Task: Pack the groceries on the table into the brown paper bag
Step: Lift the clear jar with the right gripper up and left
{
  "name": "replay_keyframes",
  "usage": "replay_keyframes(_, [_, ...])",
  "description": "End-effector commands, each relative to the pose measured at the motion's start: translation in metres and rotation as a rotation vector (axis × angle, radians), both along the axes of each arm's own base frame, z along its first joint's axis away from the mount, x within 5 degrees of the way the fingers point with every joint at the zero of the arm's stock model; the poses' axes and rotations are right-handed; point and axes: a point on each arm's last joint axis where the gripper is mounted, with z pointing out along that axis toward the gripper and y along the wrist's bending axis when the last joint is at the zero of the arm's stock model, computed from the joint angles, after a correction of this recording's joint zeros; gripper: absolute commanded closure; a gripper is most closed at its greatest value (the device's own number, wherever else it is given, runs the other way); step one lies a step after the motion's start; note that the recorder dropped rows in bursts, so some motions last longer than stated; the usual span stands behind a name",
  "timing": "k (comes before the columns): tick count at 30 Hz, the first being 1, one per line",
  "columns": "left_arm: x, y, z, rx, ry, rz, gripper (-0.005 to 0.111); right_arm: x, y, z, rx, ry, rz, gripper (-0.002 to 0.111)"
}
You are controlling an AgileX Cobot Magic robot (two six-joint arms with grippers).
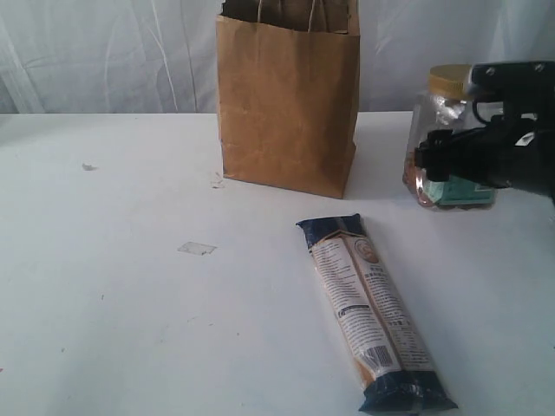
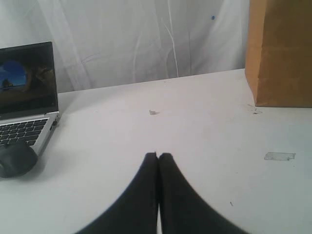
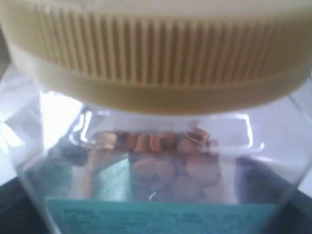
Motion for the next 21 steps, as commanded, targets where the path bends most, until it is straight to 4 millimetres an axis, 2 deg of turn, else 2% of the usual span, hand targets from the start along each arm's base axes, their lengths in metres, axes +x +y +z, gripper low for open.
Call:
replay_keyframes(1, [-0.001,0.0,-0.001,-0.004,-0.004,-0.007,0.107,-0.032,0.0,0.042,0.033,0.003,0.06,0.108])
replay_keyframes(7, [-0.001,0.0,-0.001,-0.004,-0.004,-0.007,0.107,-0.081,-0.002,0.09,0.132,-0.028,0.093,0.108])
replay_keyframes(11, [-0.001,0.0,-0.001,-0.004,-0.004,-0.007,0.107,-0.1,-0.004,0.12,0.233,-0.109,0.077,0.108])
replay_keyframes(16, [-0.001,0.0,-0.001,-0.004,-0.004,-0.007,0.107,-0.107,-0.006,0.145,0.285,-0.219,0.067,0.108])
replay_keyframes(21, [-0.001,0.0,-0.001,-0.004,-0.004,-0.007,0.107,-0.104,-0.014,0.163,0.295,-0.427,0.004,0.108])
